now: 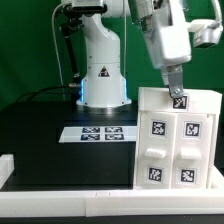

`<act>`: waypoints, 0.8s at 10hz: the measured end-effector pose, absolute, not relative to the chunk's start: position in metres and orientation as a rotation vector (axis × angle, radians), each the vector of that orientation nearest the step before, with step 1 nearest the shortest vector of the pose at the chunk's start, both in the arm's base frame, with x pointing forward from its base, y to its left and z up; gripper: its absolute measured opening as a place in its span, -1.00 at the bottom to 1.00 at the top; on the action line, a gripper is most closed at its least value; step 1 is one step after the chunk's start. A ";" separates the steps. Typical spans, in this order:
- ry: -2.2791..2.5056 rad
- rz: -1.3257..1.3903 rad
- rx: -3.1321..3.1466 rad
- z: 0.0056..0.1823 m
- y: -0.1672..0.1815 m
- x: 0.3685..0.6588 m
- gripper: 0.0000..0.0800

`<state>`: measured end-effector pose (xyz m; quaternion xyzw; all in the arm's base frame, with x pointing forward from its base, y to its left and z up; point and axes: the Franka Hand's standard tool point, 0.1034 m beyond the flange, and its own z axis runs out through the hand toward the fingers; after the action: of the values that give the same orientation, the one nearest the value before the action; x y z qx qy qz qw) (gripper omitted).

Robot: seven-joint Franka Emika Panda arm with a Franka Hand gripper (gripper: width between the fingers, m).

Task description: Assemble cabinet

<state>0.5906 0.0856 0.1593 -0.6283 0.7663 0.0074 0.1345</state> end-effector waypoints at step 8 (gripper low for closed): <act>2.282 0.053 -1.713 0.164 0.087 0.591 0.92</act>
Offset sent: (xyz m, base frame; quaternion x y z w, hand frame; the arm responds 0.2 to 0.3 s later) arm 0.0015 -0.0077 -0.0031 -0.0134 0.0180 0.0687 0.9974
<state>0.5912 0.0869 0.1642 -0.5941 0.7913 0.0184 0.1436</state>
